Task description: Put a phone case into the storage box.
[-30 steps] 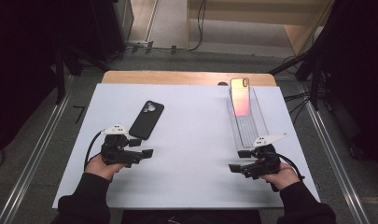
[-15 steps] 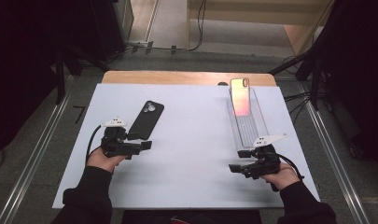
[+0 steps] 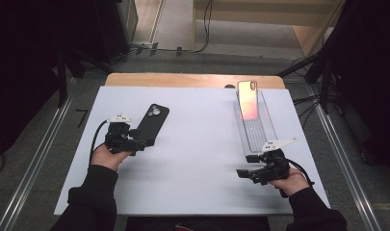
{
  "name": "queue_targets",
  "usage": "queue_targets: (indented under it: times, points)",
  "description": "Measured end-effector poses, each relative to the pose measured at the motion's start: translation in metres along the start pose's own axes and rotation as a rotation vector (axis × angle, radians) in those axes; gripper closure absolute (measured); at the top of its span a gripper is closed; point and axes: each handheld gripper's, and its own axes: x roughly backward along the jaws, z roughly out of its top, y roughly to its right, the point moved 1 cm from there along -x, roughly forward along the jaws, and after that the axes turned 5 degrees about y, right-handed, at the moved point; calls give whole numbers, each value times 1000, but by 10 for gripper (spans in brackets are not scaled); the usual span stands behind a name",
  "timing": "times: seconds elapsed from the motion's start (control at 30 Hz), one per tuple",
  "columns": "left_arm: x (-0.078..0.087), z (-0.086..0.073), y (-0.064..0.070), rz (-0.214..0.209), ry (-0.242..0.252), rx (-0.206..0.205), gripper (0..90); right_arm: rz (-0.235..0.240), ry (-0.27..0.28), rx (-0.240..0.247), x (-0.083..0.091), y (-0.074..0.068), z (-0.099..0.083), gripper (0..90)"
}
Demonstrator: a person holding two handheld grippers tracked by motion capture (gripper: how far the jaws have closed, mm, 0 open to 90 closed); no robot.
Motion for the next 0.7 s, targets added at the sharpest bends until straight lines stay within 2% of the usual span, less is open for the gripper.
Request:
queue_targets:
  times: [0.2,0.27,0.37,0.53,0.7]
  points:
    - [-7,9,-7,5,8,2,183,2,-4,-2,-1,0,1,216]
    - [-10,13,-10,3,11,2,140,2,-4,-2,-1,0,1,216]
    - [-14,17,-12,10,27,0,139,3,-5,-2,-1,0,1,216]
    - [-20,22,-17,24,11,-5,139,4,-4,-1,-1,0,0,216]
    - [-26,30,-21,31,17,-7,139,2,-5,0,-2,0,1,215]
